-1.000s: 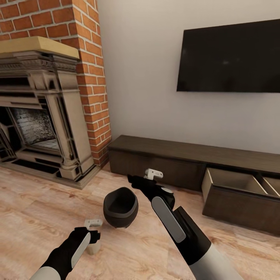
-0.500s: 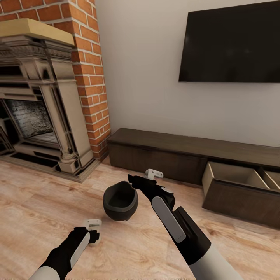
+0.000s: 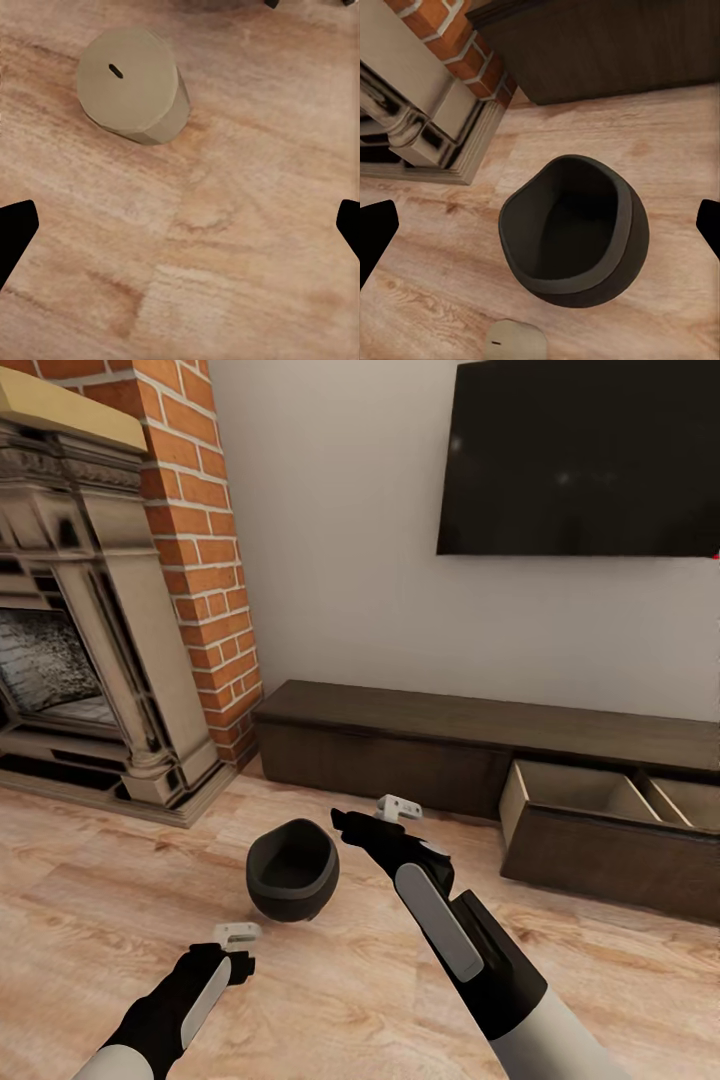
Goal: Place each of the two pumpkins and all three candles from the living room inside a cabinet in the living room (use any cabinet), then make sure every cabinet is closed, and position the cauldron so it is next to a table in the living room.
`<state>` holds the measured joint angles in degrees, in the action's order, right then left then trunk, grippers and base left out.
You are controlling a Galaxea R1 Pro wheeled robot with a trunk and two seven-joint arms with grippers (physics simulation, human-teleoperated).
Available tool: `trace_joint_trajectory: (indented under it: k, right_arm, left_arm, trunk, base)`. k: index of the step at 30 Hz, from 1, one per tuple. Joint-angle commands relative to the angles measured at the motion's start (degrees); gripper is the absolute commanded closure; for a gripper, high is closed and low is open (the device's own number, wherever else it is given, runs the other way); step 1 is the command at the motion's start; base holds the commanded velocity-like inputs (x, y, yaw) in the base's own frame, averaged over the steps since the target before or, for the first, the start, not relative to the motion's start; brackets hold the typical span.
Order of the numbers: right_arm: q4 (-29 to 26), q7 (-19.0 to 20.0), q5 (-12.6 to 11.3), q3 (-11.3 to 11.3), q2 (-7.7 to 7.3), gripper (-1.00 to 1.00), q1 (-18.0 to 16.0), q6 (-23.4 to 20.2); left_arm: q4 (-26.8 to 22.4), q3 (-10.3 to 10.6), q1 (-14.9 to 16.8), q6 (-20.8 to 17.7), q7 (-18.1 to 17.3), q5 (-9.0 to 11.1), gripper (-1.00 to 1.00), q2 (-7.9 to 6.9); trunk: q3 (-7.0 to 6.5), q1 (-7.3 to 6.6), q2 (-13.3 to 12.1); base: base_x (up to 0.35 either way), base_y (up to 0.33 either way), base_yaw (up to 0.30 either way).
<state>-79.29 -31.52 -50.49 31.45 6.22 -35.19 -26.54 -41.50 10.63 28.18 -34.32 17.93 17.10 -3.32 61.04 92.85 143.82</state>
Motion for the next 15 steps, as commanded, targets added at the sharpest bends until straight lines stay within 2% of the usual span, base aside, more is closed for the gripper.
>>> trace_joint_trajectory:
  k: [1,6,12,15]
  right_arm:
    - [-0.1,-0.5,-0.5,0.0,-0.03,-1.00,-0.1,-0.1]
    - [-0.1,-0.5,-0.5,0.0,-0.06,-1.00,-0.1,-0.1]
    - [-0.1,-0.6,-0.5,0.0,-0.07,-1.00,-0.1,-0.1]
    - [-0.1,-0.6,-0.5,0.0,-0.07,-1.00,-0.1,-0.1]
  left_arm:
    - [-0.1,0.4,0.0,-0.1,0.5,0.6,-1.00,-0.09]
    - [-0.5,0.3,0.0,0.0,0.5,0.6,-1.00,-0.10]
    - [-1.0,0.0,0.0,0.0,0.5,0.7,-1.00,-0.17]
    - [-1.0,0.0,0.0,0.0,0.5,0.7,-1.00,-0.25]
  trunk:
    - [0.05,-0.01,0.0]
    - [0.05,-0.01,0.0]
    - [0.05,-0.01,0.0]
    - [0.05,-0.01,0.0]
  base:
    - [0.000,0.000,-0.016]
    - [0.009,0.001,-0.006]
    - [0.173,0.101,-0.001]
    - [0.060,0.036,0.000]
